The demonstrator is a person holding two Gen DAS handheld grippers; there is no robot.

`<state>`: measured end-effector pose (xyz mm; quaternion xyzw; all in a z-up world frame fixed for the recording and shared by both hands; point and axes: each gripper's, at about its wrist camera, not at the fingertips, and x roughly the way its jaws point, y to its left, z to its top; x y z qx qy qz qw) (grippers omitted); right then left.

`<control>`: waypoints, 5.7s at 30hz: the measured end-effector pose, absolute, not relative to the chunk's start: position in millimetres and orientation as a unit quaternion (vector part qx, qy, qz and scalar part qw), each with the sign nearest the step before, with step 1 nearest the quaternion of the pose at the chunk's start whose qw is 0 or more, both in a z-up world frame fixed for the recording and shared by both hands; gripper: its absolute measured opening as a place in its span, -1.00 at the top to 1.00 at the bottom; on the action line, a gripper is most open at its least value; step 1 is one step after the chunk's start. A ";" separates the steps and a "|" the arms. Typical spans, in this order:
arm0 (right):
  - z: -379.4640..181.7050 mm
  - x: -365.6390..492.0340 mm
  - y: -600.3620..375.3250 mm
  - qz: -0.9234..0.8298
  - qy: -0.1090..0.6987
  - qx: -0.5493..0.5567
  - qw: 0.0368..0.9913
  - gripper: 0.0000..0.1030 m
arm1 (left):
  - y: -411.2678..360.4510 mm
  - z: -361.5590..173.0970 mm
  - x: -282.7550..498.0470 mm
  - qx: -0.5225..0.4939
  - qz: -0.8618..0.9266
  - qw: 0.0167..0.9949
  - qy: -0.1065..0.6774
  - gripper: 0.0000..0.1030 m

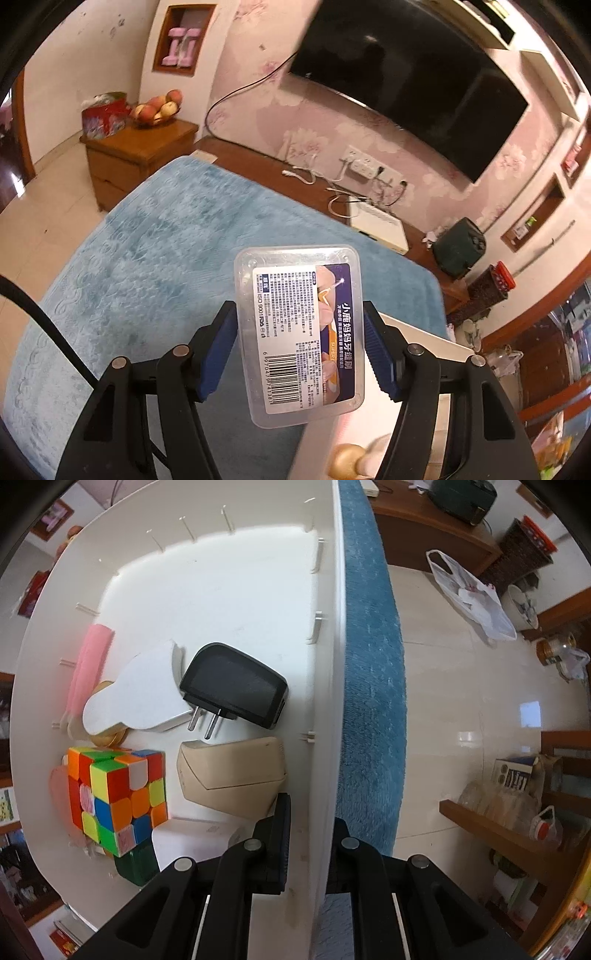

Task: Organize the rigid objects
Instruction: 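Carry the labeled clear box into the tray and open the left gripper, then move the left tool to the small clear case and grasp it, then carry the clear case into the tray and open the left gripper while the right gripper releases the tray rim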

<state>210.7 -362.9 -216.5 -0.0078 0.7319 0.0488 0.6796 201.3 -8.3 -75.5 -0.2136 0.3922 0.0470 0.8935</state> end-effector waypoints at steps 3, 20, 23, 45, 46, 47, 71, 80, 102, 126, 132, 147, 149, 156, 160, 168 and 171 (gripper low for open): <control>-216.0 209.8 -363.8 0.060 0.729 -0.011 0.681 0.76 | -23.1 -70.2 197.7 -0.215 0.028 0.896 0.386 -0.33; -217.3 207.9 -373.1 0.117 0.716 -0.007 0.688 0.76 | -132.8 -82.5 188.6 -0.143 -0.064 0.893 0.422 -0.34; -218.2 206.3 -376.6 0.123 0.715 -0.004 0.688 0.75 | -148.2 -88.5 187.9 -0.135 -0.077 0.885 0.438 -0.34; -230.1 214.0 -384.6 0.138 0.724 0.003 0.676 0.71 | -166.1 -110.7 198.0 -0.092 -0.039 0.865 0.491 -0.58; -230.9 214.5 -384.1 0.136 0.724 0.002 0.676 0.71 | -163.8 -109.6 198.2 -0.088 -0.038 0.866 0.491 -0.58; -231.3 215.2 -383.6 0.134 0.725 0.001 0.675 0.71 | -160.9 -108.9 199.9 -0.086 -0.036 0.867 0.490 -0.58; -239.6 228.4 -402.0 0.055 0.757 0.102 0.643 0.71 | -26.3 -110.6 253.8 -0.089 0.037 0.852 0.514 -0.58; -238.5 228.9 -398.8 0.005 0.761 0.111 0.639 0.69 | -13.0 -147.0 297.6 -0.066 0.006 0.831 0.553 -0.58; -233.6 232.7 -388.9 -0.063 0.767 0.106 0.629 0.67 | -4.4 -221.8 350.1 -0.068 0.019 0.831 0.551 -0.58; -226.5 233.0 -373.3 -0.085 0.761 0.084 0.637 0.61 | -12.3 -224.4 329.2 0.017 -0.028 0.842 0.538 -0.26; -221.2 228.3 -369.5 -0.088 0.754 0.082 0.646 0.60 | -10.4 -222.0 305.5 0.022 -0.042 0.832 0.553 -0.26; -198.4 203.6 -361.2 -0.051 0.754 0.057 0.653 0.59 | -28.4 -153.0 228.5 0.031 -0.020 0.822 0.569 -0.26; -191.9 197.9 -359.9 -0.040 0.752 0.053 0.656 0.59 | -37.5 -137.9 215.0 0.045 -0.015 0.826 0.561 -0.26; -161.6 181.3 -363.9 -0.012 0.728 0.062 0.682 0.45 | -63.1 -93.4 166.2 0.067 -0.026 0.829 0.555 -0.26; -145.9 172.2 -370.6 -0.001 0.709 0.084 0.700 0.11 | -83.8 -74.7 141.8 0.078 -0.033 0.831 0.549 -0.26; -124.9 151.9 -380.7 0.022 0.682 0.122 0.720 -0.36 | -140.3 -49.6 112.7 0.107 -0.071 0.837 0.533 -0.26; -120.6 146.0 -380.3 0.034 0.679 0.130 0.722 -0.40 | -161.5 -45.5 105.8 0.123 -0.079 0.836 0.528 -0.26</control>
